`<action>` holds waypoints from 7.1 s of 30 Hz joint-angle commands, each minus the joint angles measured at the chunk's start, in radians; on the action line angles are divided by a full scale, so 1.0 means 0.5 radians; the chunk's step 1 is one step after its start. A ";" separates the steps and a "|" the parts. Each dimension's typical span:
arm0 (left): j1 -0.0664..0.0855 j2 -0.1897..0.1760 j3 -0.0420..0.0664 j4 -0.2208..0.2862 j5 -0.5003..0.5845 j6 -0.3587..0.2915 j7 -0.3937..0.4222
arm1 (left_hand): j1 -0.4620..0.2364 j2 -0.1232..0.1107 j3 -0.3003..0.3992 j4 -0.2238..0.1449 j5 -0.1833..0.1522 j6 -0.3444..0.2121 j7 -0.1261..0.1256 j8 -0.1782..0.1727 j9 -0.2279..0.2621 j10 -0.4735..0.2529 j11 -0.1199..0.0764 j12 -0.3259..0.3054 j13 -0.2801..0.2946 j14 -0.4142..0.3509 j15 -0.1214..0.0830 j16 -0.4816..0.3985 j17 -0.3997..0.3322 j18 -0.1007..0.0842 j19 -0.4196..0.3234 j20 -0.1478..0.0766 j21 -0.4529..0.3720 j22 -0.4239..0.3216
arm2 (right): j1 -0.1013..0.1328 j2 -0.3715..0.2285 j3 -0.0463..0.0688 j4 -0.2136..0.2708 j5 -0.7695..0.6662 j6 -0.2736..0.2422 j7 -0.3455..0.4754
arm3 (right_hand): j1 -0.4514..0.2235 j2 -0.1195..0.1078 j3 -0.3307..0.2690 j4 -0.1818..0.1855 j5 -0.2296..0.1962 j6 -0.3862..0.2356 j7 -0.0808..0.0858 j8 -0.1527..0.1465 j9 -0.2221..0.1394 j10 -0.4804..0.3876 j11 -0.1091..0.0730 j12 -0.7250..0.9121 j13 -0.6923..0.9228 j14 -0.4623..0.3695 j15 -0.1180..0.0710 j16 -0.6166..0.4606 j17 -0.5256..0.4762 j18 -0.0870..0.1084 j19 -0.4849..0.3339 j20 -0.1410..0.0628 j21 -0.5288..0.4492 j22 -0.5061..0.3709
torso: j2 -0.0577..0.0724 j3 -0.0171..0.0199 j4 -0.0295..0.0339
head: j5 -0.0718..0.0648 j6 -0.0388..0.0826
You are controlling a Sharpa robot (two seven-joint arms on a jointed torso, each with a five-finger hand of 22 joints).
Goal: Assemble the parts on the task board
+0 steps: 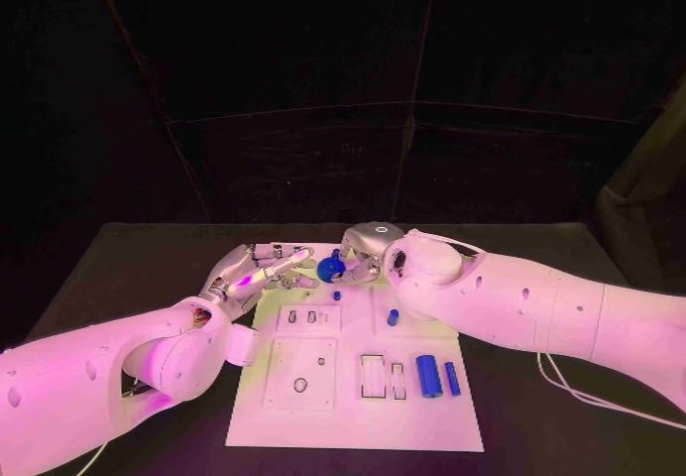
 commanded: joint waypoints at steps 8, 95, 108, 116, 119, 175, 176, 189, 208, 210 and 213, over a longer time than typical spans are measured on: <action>0.004 -0.020 0.001 0.003 -0.001 0.024 -0.008 | 0.008 0.016 0.000 -0.012 0.010 -0.017 0.000 -0.008 -0.001 -0.014 0.000 -0.012 -0.003 -0.010 0.000 -0.012 0.004 0.026 -0.009 0.010 -0.008 -0.003 | -0.008 -0.524 0.000 0.309 0.628 -0.408 0.550 | 0.176 -0.011 -0.019 -0.096 -0.004 -0.007 0.001 -0.005 -0.002 -0.032 0.006 -0.064 -0.034 0.123 -0.002 -0.050 0.156 -0.004 -0.055 -0.005 -0.035 0.073 | -0.006 0.0031 -0.024 | -0.002 0.026; 0.001 0.025 0.001 -0.072 -0.001 0.047 -0.010 | 0.022 0.022 0.005 -0.025 0.010 -0.015 -0.004 -0.005 0.000 -0.011 -0.002 -0.010 -0.002 -0.015 0.000 -0.018 0.009 0.026 -0.012 0.010 -0.011 -0.006 | -0.151 -0.706 -0.002 -0.019 1.032 -0.343 0.873 | 0.474 0.259 0.306 -0.401 -0.246 0.298 -0.087 0.102 0.027 0.002 -0.074 -0.035 -0.007 0.143 -0.068 -0.031 0.222 -0.017 -0.005 -0.061 -0.020 0.134 | -0.005 0.0201 -0.037 | -0.051 -0.016; 0.003 -0.008 0.001 -0.087 -0.001 0.051 -0.001 | 0.022 0.023 0.005 -0.026 0.010 -0.015 -0.004 -0.005 0.000 -0.010 -0.002 -0.010 -0.002 -0.015 0.000 -0.019 0.009 0.026 -0.012 0.010 -0.011 -0.006 | -0.120 -0.809 0.004 0.358 0.949 -0.487 0.532 | 0.426 0.249 0.356 -0.418 -0.261 0.288 -0.085 0.092 0.023 -0.003 -0.074 -0.053 -0.018 0.142 -0.071 -0.035 0.217 -0.021 0.006 -0.070 -0.013 0.149 | -0.014 0.0064 -0.034 | -0.044 -0.020; 0.016 -0.022 0.001 -0.145 0.029 0.044 0.014 | 0.024 0.024 0.006 -0.030 0.010 -0.015 -0.003 -0.004 0.000 -0.010 -0.002 -0.009 -0.002 -0.016 0.000 -0.021 0.012 0.026 -0.013 0.010 -0.012 -0.007 | -0.092 -0.672 0.005 0.534 0.752 -0.480 0.240 | 0.404 0.238 0.367 -0.419 -0.270 0.285 -0.083 0.087 0.021 -0.008 -0.072 -0.062 -0.024 0.140 -0.070 -0.039 0.212 -0.023 0.012 -0.070 -0.009 0.159 | -0.036 -0.0103 -0.026 | -0.016 -0.050; 0.022 -0.027 0.001 -0.154 0.035 0.040 0.019 | 0.024 0.024 0.006 -0.030 0.010 -0.015 -0.003 -0.004 0.000 -0.010 -0.002 -0.009 -0.002 -0.016 0.000 -0.021 0.012 0.026 -0.013 0.010 -0.012 -0.007 | -0.089 -0.568 0.004 0.547 0.658 -0.439 0.164 | 0.396 0.234 0.371 -0.420 -0.272 0.285 -0.083 0.087 0.021 -0.008 -0.072 -0.063 -0.025 0.140 -0.070 -0.040 0.210 -0.023 0.012 -0.069 -0.009 0.159 | -0.042 -0.0156 -0.022 | 0.001 -0.065; 0.058 -0.026 0.001 -0.151 0.091 0.007 0.040 | 0.029 0.025 0.008 -0.037 0.010 -0.009 -0.005 0.000 0.001 -0.003 -0.004 -0.005 -0.001 -0.021 0.000 -0.026 0.014 0.026 -0.015 0.010 -0.014 -0.009 | -0.201 -0.050 -0.052 0.419 0.191 0.015 -0.120 | 0.277 0.153 0.394 -0.418 -0.262 0.282 -0.080 0.072 0.016 -0.012 -0.069 -0.077 -0.031 0.136 -0.068 -0.055 0.191 -0.022 0.009 -0.067 -0.012 0.155 | -0.057 -0.0354 -0.008 | 0.065 -0.137; 0.058 -0.026 0.001 -0.151 0.091 0.008 0.039 | 0.029 0.025 0.008 -0.037 0.010 -0.009 -0.005 0.000 0.001 -0.003 -0.004 -0.005 -0.001 -0.021 0.000 -0.026 0.014 0.026 -0.015 0.010 -0.014 -0.009 | -0.201 -0.051 -0.052 0.420 0.186 0.017 -0.123 | 0.271 0.148 0.393 -0.418 -0.262 0.282 -0.079 0.071 0.016 -0.012 -0.069 -0.079 -0.032 0.135 -0.067 -0.057 0.187 -0.021 0.008 -0.067 -0.013 0.154 | -0.057 -0.0354 -0.008 | 0.065 -0.137; 0.058 -0.027 0.001 -0.151 0.091 0.011 0.037 | 0.029 0.025 0.008 -0.037 0.010 -0.009 -0.005 0.000 0.001 -0.003 -0.004 -0.005 -0.001 -0.021 0.000 -0.026 0.014 0.026 -0.015 0.010 -0.014 -0.009 | -0.206 -0.058 -0.052 0.431 0.119 0.006 -0.170 | 0.224 0.093 0.391 -0.414 -0.225 0.256 -0.068 0.051 0.009 -0.031 -0.060 -0.110 -0.053 0.131 -0.061 -0.069 0.171 -0.018 -0.003 -0.063 -0.021 0.140 | -0.056 -0.0352 -0.007 | 0.063 -0.139; 0.058 -0.027 0.001 -0.151 0.091 0.017 0.028 | 0.030 0.027 0.009 -0.040 0.010 -0.008 -0.005 0.001 0.001 -0.002 -0.004 -0.005 -0.002 -0.021 0.000 -0.028 0.016 0.026 -0.015 0.010 -0.015 -0.010 | -0.210 -0.047 -0.052 0.436 0.045 -0.130 -0.247 | 0.068 -0.041 0.365 -0.342 -0.150 0.181 -0.045 0.008 -0.001 -0.073 -0.037 -0.180 -0.105 0.123 -0.042 -0.096 0.139 -0.010 -0.029 -0.044 -0.042 0.106 | -0.056 -0.0350 -0.008 | 0.059 -0.137; 0.058 -0.027 0.001 -0.151 0.091 0.018 0.028 | 0.030 0.027 0.009 -0.040 0.010 -0.008 -0.005 0.001 0.001 -0.002 -0.004 -0.005 -0.002 -0.021 0.000 -0.028 0.016 0.026 -0.015 0.010 -0.015 -0.010 | -0.211 -0.046 -0.052 0.436 0.045 -0.160 -0.245 | 0.036 -0.063 0.341 -0.321 -0.140 0.144 -0.038 -0.005 -0.005 -0.083 -0.031 -0.197 -0.118 0.121 -0.037 -0.104 0.128 -0.007 -0.041 -0.040 -0.051 0.090 | -0.056 -0.0352 -0.008 | 0.058 -0.137; 0.058 -0.026 0.001 -0.152 0.091 0.019 0.027 | 0.030 0.027 0.009 -0.040 0.010 -0.008 -0.005 0.001 0.001 -0.002 -0.004 -0.005 -0.002 -0.021 0.000 -0.028 0.016 0.026 -0.015 0.010 -0.015 -0.010 | -0.213 -0.046 -0.052 0.441 0.045 -0.226 -0.245 | -0.018 -0.090 0.283 -0.275 -0.144 0.104 -0.030 -0.005 -0.004 -0.094 -0.022 -0.211 -0.131 0.118 -0.029 -0.114 0.116 -0.003 -0.053 -0.033 -0.061 0.073 | -0.056 -0.0343 -0.008 | 0.056 -0.136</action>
